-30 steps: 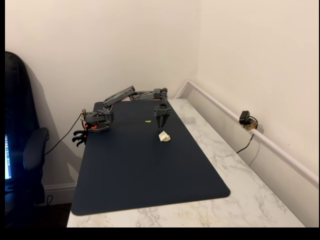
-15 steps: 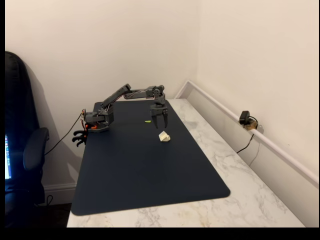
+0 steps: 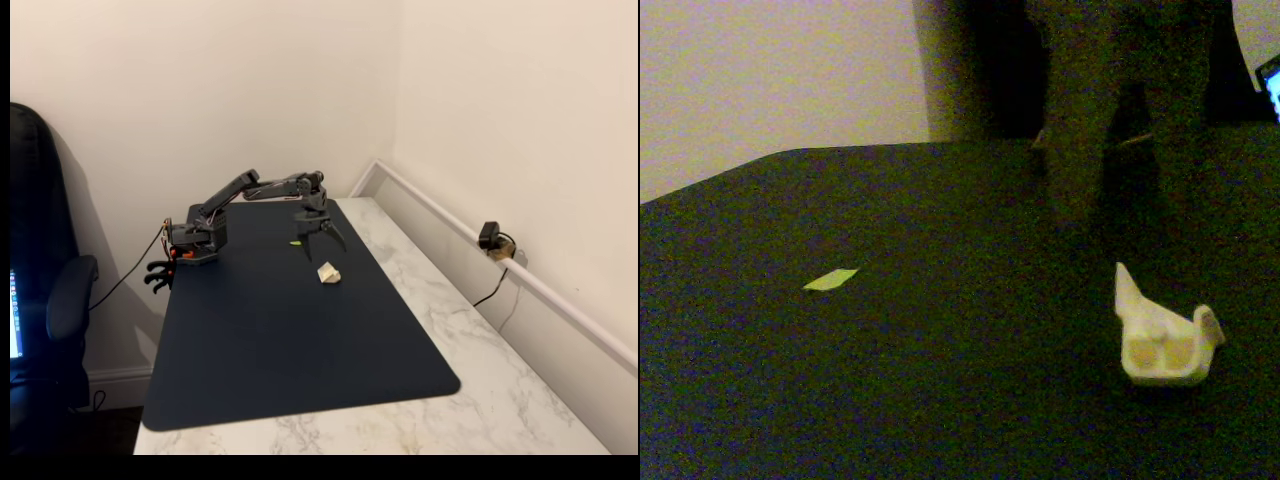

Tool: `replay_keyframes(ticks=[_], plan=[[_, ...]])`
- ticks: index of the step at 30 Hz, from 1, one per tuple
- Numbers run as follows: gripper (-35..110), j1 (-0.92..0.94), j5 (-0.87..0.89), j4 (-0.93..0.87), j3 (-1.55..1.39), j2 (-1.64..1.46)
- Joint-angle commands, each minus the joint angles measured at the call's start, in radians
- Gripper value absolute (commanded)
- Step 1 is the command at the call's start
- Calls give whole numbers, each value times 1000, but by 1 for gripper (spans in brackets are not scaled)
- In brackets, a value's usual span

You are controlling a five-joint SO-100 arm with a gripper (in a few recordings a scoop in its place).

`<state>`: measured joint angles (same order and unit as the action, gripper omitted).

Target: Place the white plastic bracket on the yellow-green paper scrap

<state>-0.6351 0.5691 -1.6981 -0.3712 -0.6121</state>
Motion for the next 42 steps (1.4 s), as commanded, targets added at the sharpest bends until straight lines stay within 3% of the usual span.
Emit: replay_keyframes(ticks=[1,18,42], plan=[[46,-34,34,-52,67,-23],[42,-46,97,-54,14,40],[5,-52,153,-55,-236,-97]])
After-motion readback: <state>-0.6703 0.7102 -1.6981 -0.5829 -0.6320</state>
